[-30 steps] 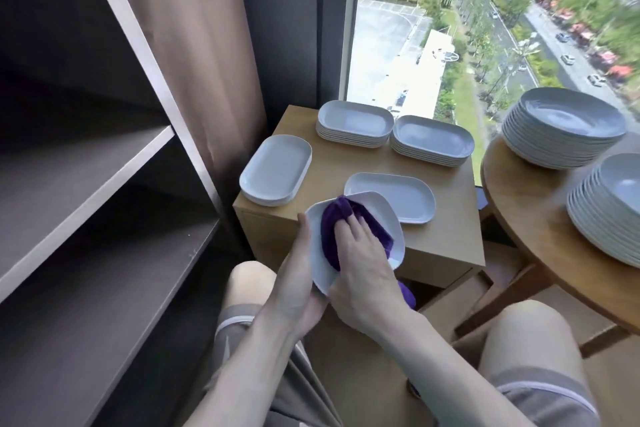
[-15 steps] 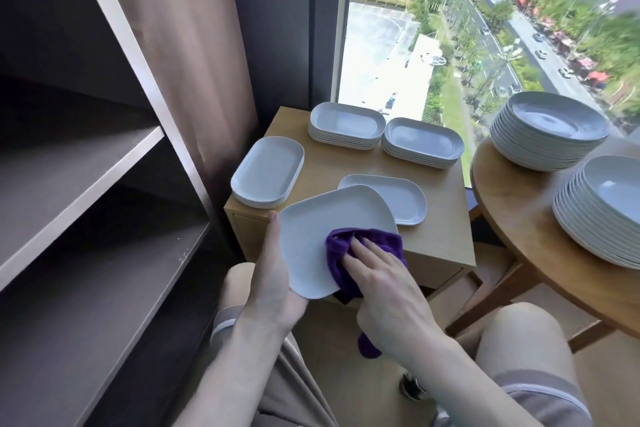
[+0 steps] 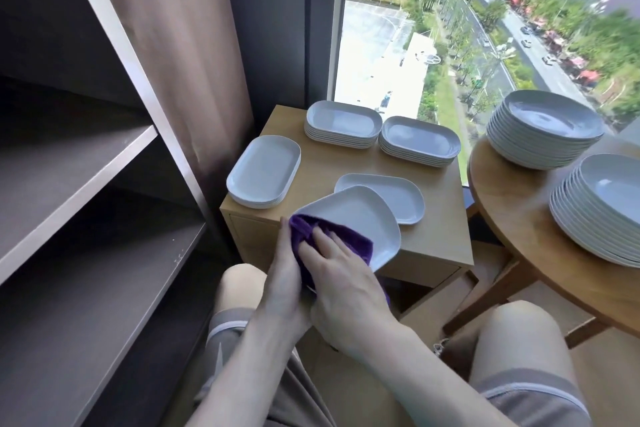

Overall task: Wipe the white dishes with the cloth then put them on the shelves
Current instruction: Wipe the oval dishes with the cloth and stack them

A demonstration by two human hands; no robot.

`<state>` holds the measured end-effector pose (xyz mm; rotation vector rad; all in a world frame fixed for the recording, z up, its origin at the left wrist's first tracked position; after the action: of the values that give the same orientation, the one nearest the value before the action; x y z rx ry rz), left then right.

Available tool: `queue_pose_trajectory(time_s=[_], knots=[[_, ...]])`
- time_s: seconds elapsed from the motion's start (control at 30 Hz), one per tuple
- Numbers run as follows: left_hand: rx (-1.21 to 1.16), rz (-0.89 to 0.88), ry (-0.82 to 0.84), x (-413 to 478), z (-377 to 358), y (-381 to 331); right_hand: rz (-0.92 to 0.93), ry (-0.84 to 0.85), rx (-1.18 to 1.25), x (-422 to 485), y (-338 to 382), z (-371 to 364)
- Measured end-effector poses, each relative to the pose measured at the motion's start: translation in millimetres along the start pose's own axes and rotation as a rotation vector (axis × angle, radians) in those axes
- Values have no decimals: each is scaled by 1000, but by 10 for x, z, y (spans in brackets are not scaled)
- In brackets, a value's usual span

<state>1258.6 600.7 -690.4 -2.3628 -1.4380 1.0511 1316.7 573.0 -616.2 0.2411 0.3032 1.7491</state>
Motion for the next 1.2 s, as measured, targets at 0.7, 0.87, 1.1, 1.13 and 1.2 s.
queue_pose_trajectory(time_s=[0.7,0.87,1.1,1.13,1.2], knots=[[88,-67,70,4,-119,-154,-300,-143,-7,398,-508,282],[-9,-40,-31,31,60,-194,63,-6,32,173,55,-76],[105,-115,69,-33,-23,-422,30,-61,34,18,-230,-4],[118,-126,88,-47,-50,-438,-20,-91,43,31,-318,41],[107,-134,91,-48,-31,-444,-118,-145,33,82,-515,144]])
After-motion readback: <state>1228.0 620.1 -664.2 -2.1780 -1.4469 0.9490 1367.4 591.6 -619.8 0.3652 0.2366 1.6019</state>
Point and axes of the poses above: each hand's wrist, its own x-axis towards the middle knuckle, its own z-axis out of the back of the hand, y = z × x, the point moved 6 cm from there along x, towards the middle knuckle, and after that the axes turned 4 degrees about -x, right-handed, at the moved point
